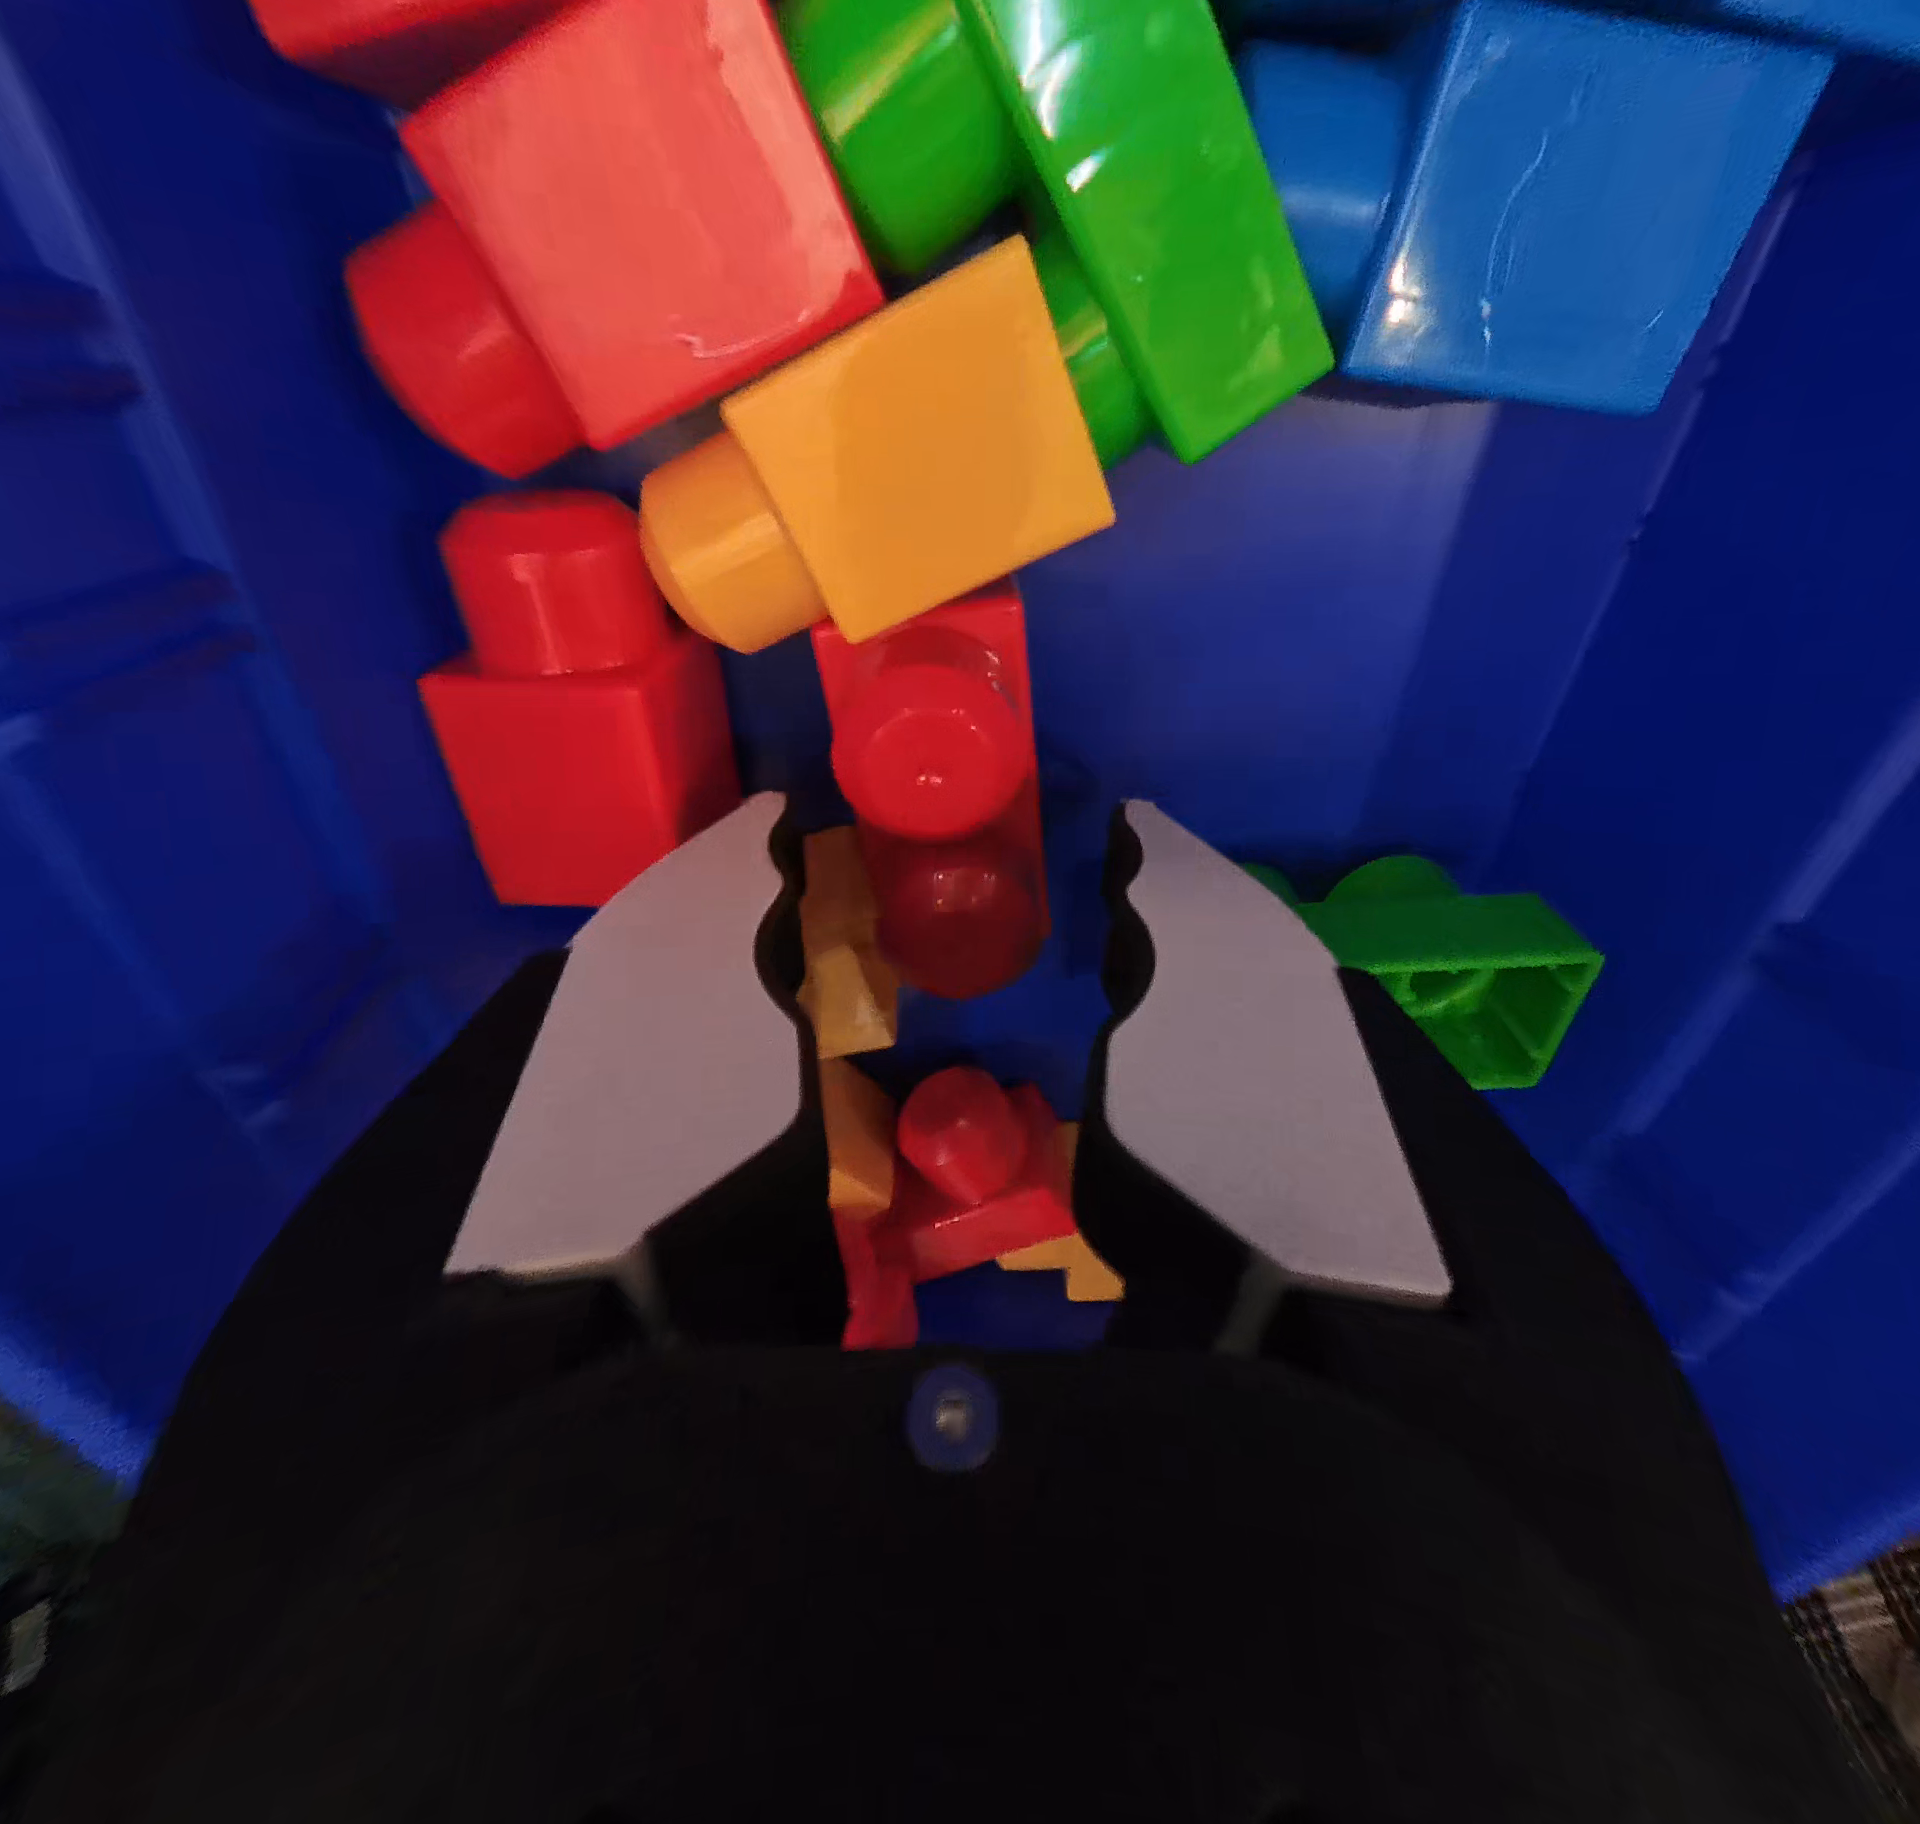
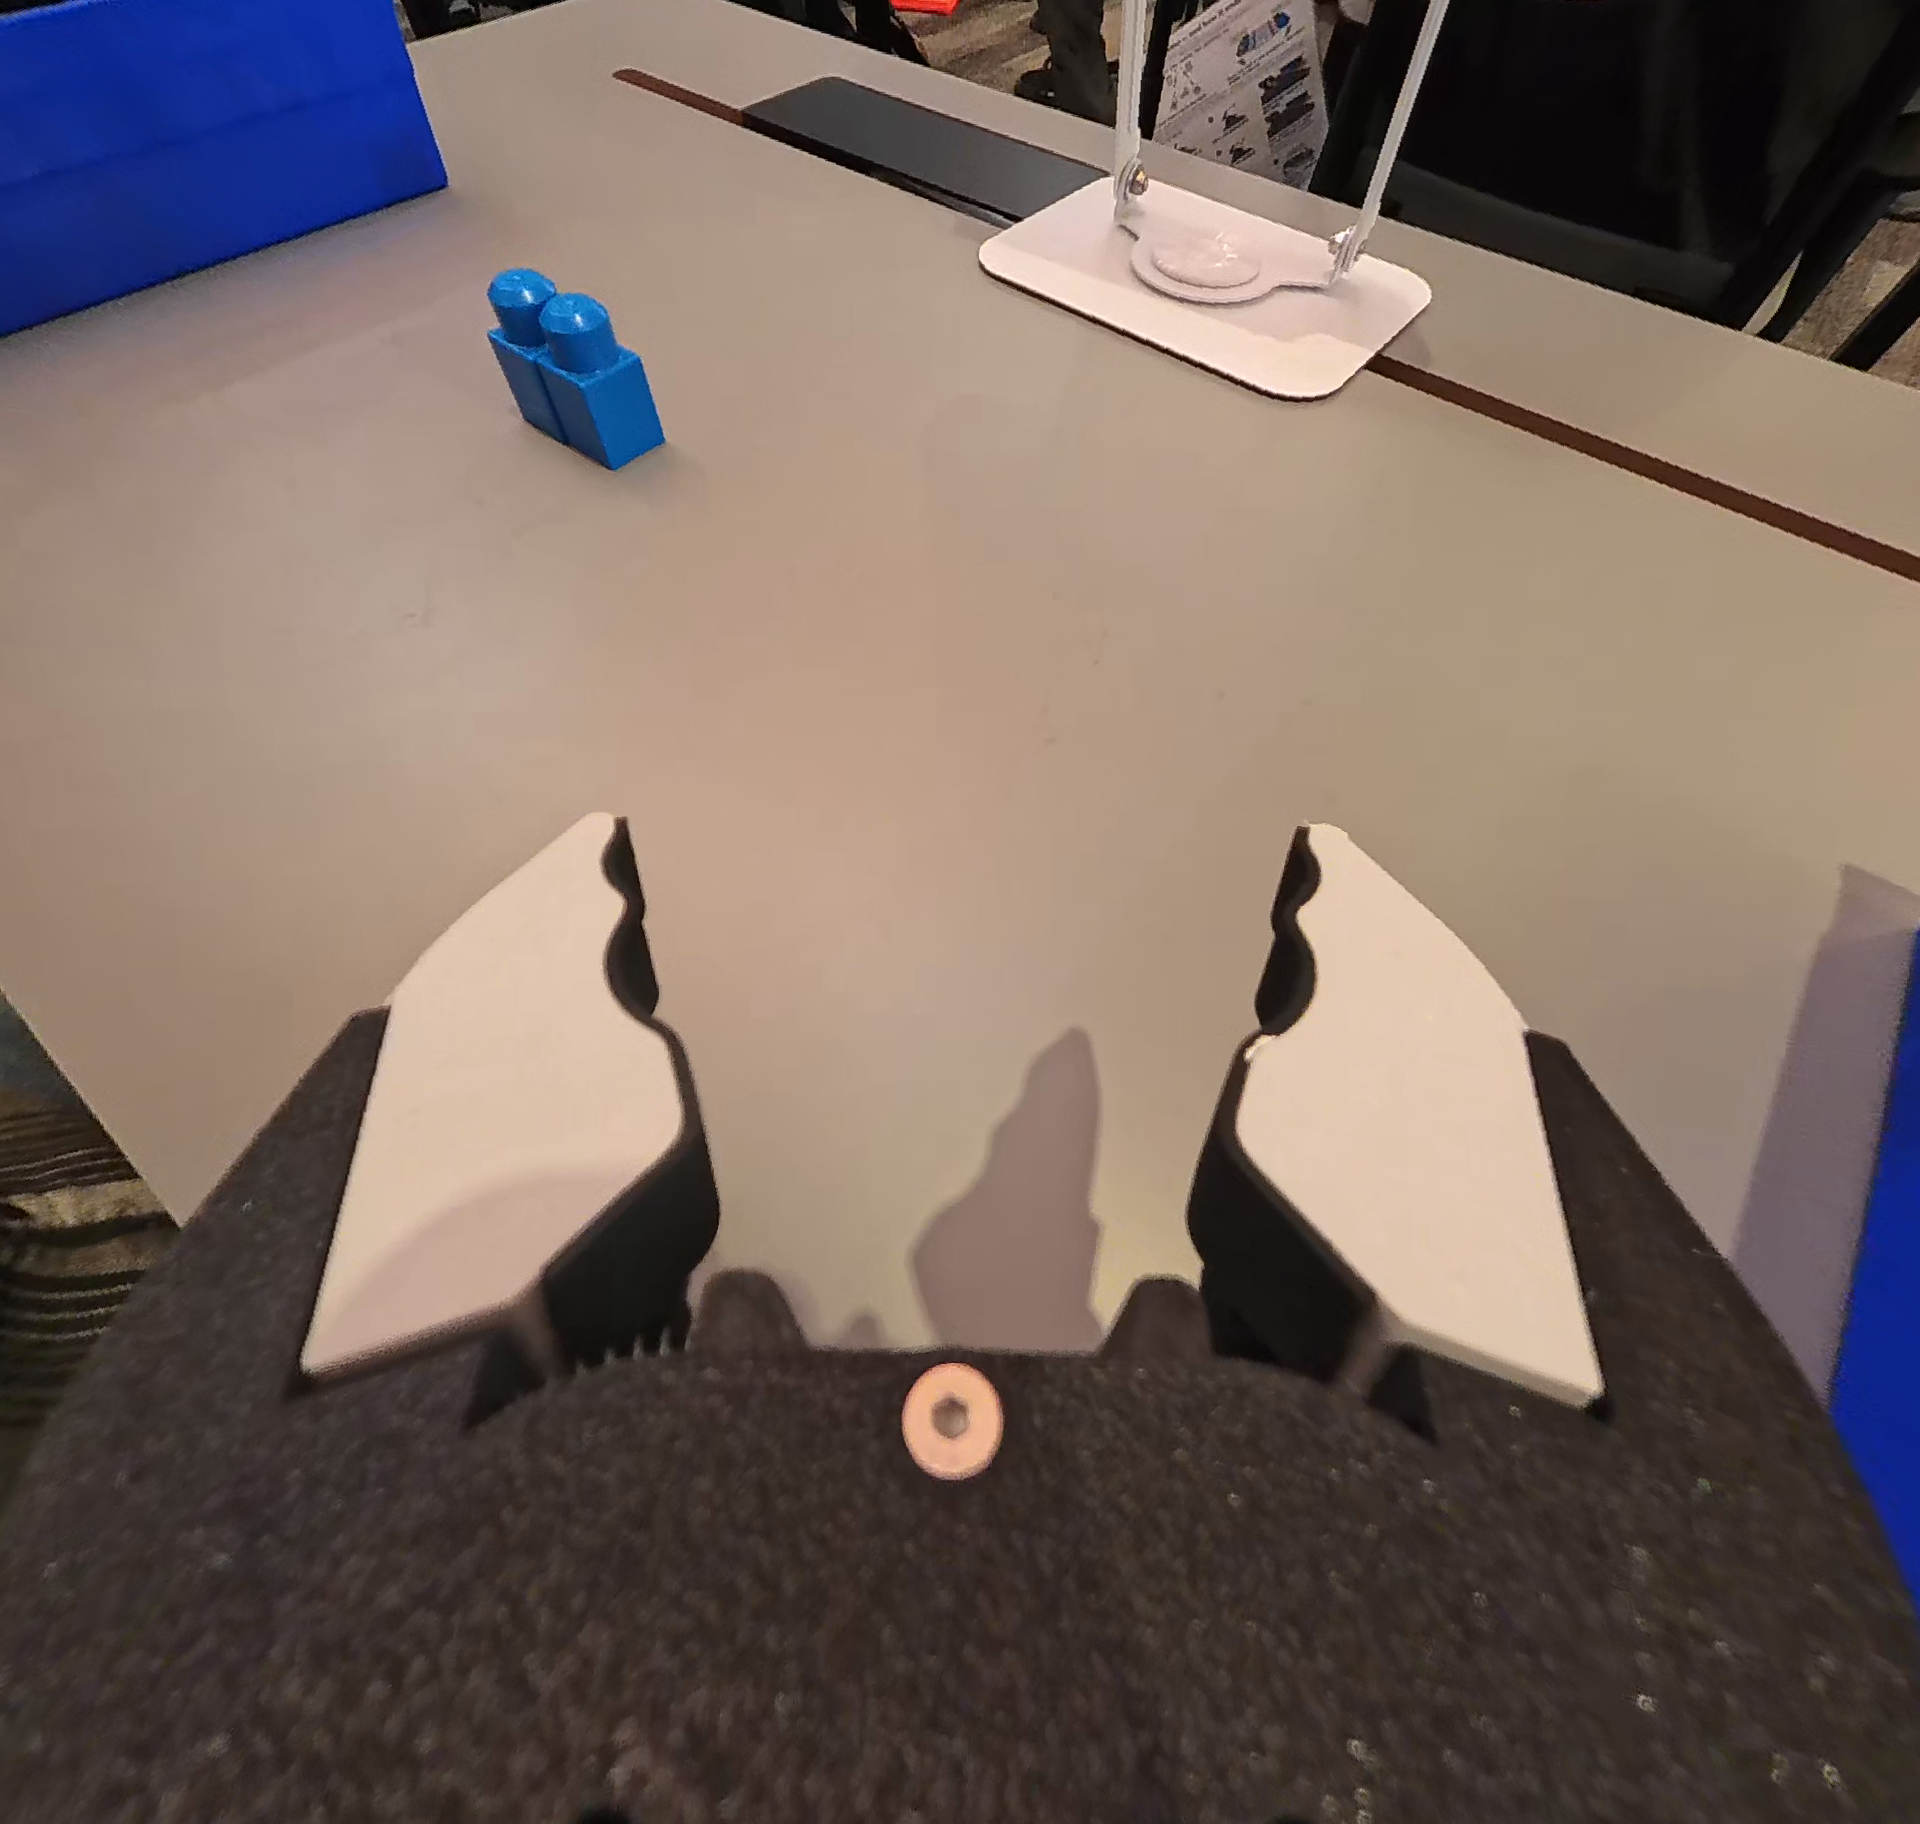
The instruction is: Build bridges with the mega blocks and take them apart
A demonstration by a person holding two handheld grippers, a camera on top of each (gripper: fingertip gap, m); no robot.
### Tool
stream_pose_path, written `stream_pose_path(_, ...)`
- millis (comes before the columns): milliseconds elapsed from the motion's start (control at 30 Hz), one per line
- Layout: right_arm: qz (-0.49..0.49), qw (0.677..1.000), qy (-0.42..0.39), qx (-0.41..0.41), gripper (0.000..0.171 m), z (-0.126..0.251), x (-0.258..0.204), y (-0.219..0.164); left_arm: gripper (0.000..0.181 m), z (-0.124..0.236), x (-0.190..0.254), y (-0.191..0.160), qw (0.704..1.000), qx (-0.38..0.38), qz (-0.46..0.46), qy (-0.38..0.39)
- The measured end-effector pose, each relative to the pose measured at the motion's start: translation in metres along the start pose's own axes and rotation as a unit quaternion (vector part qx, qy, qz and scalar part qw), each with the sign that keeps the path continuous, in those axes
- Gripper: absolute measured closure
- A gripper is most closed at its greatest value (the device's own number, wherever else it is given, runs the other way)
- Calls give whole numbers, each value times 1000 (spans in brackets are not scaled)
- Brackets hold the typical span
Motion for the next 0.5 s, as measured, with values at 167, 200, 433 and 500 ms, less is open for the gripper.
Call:
stream_pose_path(167, 0, 1000, -5, 0, 57, 3, 0, -1, 145, -8, 4, 1, 1000, -7, -10, -11)
stream_pose_path(200, -1, 1000, -5, -1, 57, 4, 0, -1, 145, -8, 4, 2, 1000, -8, -8, -13)
stream_pose_path(433, -10, 1000, 3, 10, 57, 4, 0, 1, 146, -8, 1, 1, 1000, -12, -24, -11)
stream_pose_path(500, -7, 1000, 3, 6, 57, 3, -1, 1, 146, -6, 0, 0, 999, -9, -49, 10)
Point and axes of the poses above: each gripper's, where its closed fingertips meet, z back along the fingers, y out of its top, x = y × z across the jaws, the point moved 7 cm from there along z, back along the fingers, and after that the axes turned 9 degrees about y, right-handed, at the moved point
